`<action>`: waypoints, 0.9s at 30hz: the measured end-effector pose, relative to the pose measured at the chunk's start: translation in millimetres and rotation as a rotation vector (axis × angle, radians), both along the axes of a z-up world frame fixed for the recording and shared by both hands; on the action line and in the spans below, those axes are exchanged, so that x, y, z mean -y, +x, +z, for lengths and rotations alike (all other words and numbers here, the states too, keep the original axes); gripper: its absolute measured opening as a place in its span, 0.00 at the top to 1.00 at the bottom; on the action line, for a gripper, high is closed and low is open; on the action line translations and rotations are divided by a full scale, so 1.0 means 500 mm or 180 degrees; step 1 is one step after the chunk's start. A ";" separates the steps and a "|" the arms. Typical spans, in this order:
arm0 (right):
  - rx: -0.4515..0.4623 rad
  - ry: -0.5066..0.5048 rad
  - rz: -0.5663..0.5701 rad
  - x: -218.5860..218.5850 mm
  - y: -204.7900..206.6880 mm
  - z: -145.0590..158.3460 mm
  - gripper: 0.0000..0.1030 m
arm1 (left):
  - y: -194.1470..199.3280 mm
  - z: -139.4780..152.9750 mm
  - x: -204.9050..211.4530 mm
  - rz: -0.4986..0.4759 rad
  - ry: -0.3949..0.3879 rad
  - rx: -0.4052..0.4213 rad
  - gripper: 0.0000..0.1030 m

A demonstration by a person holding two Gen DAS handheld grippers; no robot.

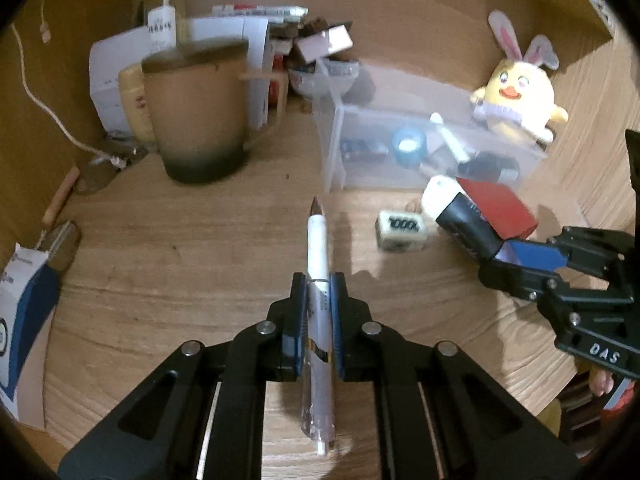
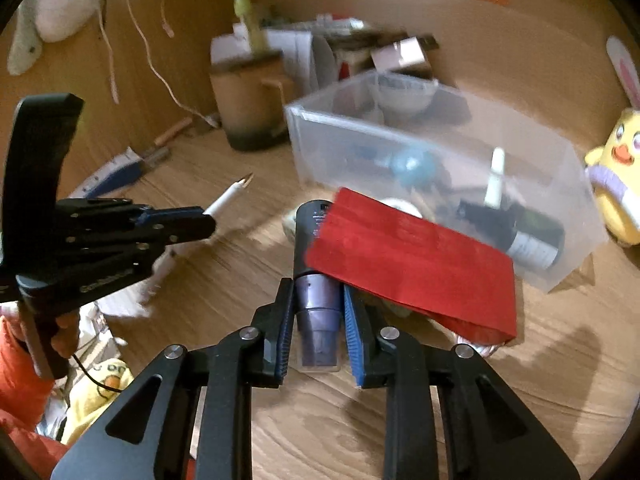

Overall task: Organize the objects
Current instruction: 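Lift and carry the white pen and purple lipstick over the clear box with both tools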

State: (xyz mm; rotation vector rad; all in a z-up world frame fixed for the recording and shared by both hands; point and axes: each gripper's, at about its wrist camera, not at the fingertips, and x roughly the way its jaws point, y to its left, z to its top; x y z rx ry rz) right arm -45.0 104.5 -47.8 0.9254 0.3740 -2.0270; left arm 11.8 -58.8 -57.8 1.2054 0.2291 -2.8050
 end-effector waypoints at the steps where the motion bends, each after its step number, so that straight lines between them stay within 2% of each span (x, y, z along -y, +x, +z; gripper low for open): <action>1: -0.0015 -0.0051 0.0008 -0.001 0.002 0.011 0.79 | 0.000 0.008 -0.001 0.0004 -0.0001 -0.0038 0.90; 8: -0.0081 -0.0332 -0.0033 -0.012 -0.002 0.069 0.79 | -0.005 0.079 -0.019 -0.0050 0.0005 -0.0365 0.90; 17: -0.0367 -0.0615 -0.0243 -0.049 -0.034 0.155 0.79 | -0.030 0.158 -0.037 -0.0079 0.0003 -0.0699 0.90; 27: -0.0457 -0.0662 -0.0500 -0.086 -0.094 0.177 0.79 | -0.064 0.215 -0.060 -0.0118 -0.0076 -0.0919 0.90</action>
